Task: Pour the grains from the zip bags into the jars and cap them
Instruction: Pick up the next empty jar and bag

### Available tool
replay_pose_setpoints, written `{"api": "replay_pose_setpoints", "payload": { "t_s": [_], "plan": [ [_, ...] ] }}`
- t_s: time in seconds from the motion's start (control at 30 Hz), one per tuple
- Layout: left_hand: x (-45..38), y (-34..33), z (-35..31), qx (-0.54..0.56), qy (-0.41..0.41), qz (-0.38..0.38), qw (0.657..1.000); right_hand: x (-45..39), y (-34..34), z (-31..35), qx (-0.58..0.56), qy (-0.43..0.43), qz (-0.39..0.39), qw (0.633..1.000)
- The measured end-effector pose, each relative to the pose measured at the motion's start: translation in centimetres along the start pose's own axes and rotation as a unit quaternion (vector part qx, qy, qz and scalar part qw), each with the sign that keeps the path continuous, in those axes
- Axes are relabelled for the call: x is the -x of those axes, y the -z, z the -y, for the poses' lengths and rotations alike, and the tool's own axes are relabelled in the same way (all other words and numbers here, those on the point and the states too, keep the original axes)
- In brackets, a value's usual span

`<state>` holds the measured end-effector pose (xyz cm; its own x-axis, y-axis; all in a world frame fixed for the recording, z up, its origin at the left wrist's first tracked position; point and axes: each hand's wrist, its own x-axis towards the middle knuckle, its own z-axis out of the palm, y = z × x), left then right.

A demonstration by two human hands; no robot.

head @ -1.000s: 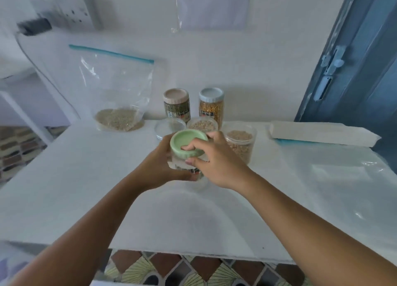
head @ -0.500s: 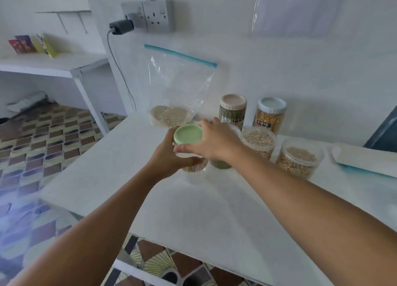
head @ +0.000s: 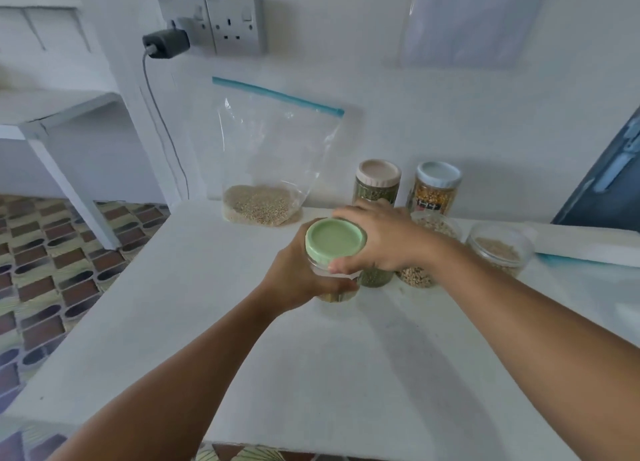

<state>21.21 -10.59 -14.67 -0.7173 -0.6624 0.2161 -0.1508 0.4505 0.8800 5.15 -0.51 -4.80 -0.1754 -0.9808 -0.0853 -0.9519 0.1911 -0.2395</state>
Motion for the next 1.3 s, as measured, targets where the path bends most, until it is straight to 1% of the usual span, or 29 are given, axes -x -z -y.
{"api": "replay_pose_setpoints", "payload": {
  "t_s": [0.1, 0.13, 0.2, 0.23, 0.27, 0.33, 0.37, 0.4, 0.43, 0.5, 0.53, 0.57, 0.6, 0.67, 0.7, 0.73, 0.8, 0.83, 0.87, 0.9, 1.0, 1.03, 1.13, 1.17, 1.23, 1.3],
  "plan": [
    [-0.4, 0.4, 0.2, 0.007, -0.002, 0.019, 1.0, 0.2, 1.2, 0.6, 0.024, -0.025, 0.047, 0.998],
    [-0.5, 0.5, 0.2, 0.006, -0.002, 0.025, 1.0, 0.2, 1.3, 1.2, 0.035, -0.042, 0.042, 0.998],
    [-0.6, 0.6, 0.2, 0.008, -0.003, 0.033, 0.999, 0.0, 1.2, 2.4, 0.07, -0.069, 0.0, 0.995],
    [-0.6, 0.6, 0.3, 0.008, -0.004, 0.035, 0.999, -0.1, 1.2, 3.0, 0.089, -0.064, -0.012, 0.994],
    [-0.6, 0.7, 0.2, 0.004, -0.006, 0.036, 0.999, -0.1, 1.4, 3.4, 0.093, -0.048, -0.008, 0.995],
    [-0.5, 0.7, 0.1, 0.001, -0.009, 0.038, 0.999, 0.0, 2.6, 3.3, 0.041, -0.007, 0.056, 0.998],
    [-0.5, 0.7, 0.0, 0.002, -0.011, 0.038, 0.999, 0.1, 3.2, 3.2, 0.011, 0.001, 0.096, 0.995],
    [-0.4, 0.7, 0.0, 0.003, -0.013, 0.037, 0.999, 0.3, 3.6, 3.1, -0.003, -0.003, 0.113, 0.994],
    [-0.4, 0.6, 0.0, 0.006, -0.013, 0.035, 0.999, 0.3, 3.7, 3.0, 0.012, -0.019, 0.104, 0.994],
    [-0.2, 0.5, 0.0, 0.014, -0.012, 0.032, 0.999, 0.1, 3.0, 3.6, 0.104, -0.065, 0.049, 0.991],
    [-0.2, 0.5, 0.1, 0.017, -0.012, 0.031, 0.999, 0.1, 2.5, 4.0, 0.142, -0.071, 0.028, 0.987],
    [-0.1, 0.5, 0.1, 0.015, -0.013, 0.031, 0.999, -0.1, 2.1, 4.3, 0.154, -0.056, 0.017, 0.986],
    [-0.2, 0.4, 0.0, 0.011, -0.013, 0.03, 0.999, -0.1, 2.1, 4.3, 0.142, -0.028, 0.023, 0.989],
    [-0.2, 0.4, -0.1, 0.003, -0.012, 0.026, 1.0, -0.1, 3.1, 3.7, 0.09, 0.025, 0.09, 0.992],
    [-0.2, 0.3, -0.1, 0.0, -0.013, 0.027, 1.0, 0.0, 3.5, 3.5, 0.072, 0.03, 0.116, 0.99],
    [-0.2, 0.3, 0.0, -0.002, -0.014, 0.026, 1.0, 0.0, 3.6, 3.4, 0.074, 0.021, 0.115, 0.99],
    [-0.1, 0.2, 0.0, 0.0, -0.008, 0.021, 1.0, -0.3, 2.9, 3.6, 0.121, -0.032, 0.068, 0.99],
    [-0.1, 0.2, 0.0, 0.003, -0.009, 0.02, 1.0, -0.3, 2.5, 3.8, 0.146, -0.045, 0.046, 0.987],
    [-0.2, 0.1, 0.0, 0.0, -0.011, 0.019, 1.0, -0.4, 2.3, 3.8, 0.151, -0.04, 0.039, 0.987],
    [-0.2, 0.1, -0.1, -0.006, -0.014, 0.022, 1.0, -0.5, 2.4, 3.7, 0.135, -0.024, 0.047, 0.99],
    [-0.3, 0.1, -0.1, -0.009, -0.013, 0.023, 1.0, -0.5, 3.8, 3.4, 0.09, 0.006, 0.128, 0.988],
    [-0.3, 0.1, -0.1, -0.01, -0.011, 0.02, 1.0, -0.4, 3.9, 3.4, 0.098, 0.001, 0.125, 0.987],
    [-0.2, -0.1, 0.0, -0.011, -0.011, 0.01, 1.0, -0.7, 3.2, 3.9, 0.169, -0.028, 0.071, 0.983],
    [-0.1, -0.1, 0.1, -0.012, -0.011, 0.01, 1.0, -0.8, 3.0, 4.0, 0.175, -0.022, 0.062, 0.982],
    [-0.2, -0.1, -0.2, -0.018, -0.008, 0.015, 1.0, -1.1, 3.1, 3.7, 0.152, 0.011, 0.053, 0.987],
    [-0.4, -0.1, -0.1, -0.015, -0.003, 0.02, 1.0, -1.2, 3.6, 3.5, 0.144, 0.058, 0.064, 0.986]
  ]
}}
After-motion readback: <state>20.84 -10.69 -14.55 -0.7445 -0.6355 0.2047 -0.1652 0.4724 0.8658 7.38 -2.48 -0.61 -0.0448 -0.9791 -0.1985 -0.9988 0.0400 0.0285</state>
